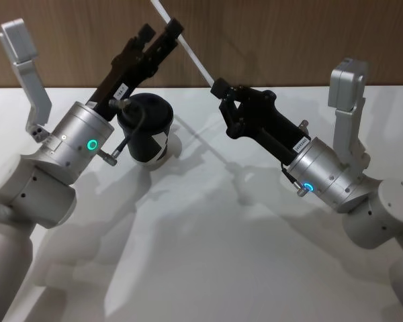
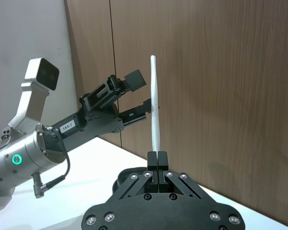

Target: Pick up the straw with one hand, pass it to the other hand, and insert it into the cup.

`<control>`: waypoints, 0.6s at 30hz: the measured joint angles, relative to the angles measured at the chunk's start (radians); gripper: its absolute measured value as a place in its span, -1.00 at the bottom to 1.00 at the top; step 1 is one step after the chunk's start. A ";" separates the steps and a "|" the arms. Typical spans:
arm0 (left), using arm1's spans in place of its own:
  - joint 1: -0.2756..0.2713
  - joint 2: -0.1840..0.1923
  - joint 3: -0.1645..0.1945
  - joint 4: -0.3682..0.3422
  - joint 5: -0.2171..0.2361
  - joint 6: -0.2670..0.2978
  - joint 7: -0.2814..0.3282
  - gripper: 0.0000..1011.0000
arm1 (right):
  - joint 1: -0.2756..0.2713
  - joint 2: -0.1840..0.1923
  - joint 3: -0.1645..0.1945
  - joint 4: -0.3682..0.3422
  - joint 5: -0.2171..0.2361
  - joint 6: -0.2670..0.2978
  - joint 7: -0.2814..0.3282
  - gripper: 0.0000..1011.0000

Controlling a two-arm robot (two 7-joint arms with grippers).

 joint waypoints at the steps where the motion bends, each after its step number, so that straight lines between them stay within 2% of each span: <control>1: -0.003 -0.002 0.001 0.005 -0.001 0.000 -0.002 0.98 | 0.000 0.000 0.000 0.000 0.000 0.000 0.000 -0.98; 14: -0.067 -0.031 0.025 0.092 -0.021 0.006 -0.033 0.98 | 0.000 0.000 0.000 0.000 0.000 0.000 0.000 -0.98; 18: -0.082 -0.037 0.031 0.111 -0.024 0.007 -0.039 0.87 | 0.000 0.000 0.000 0.000 0.000 0.000 0.000 -0.98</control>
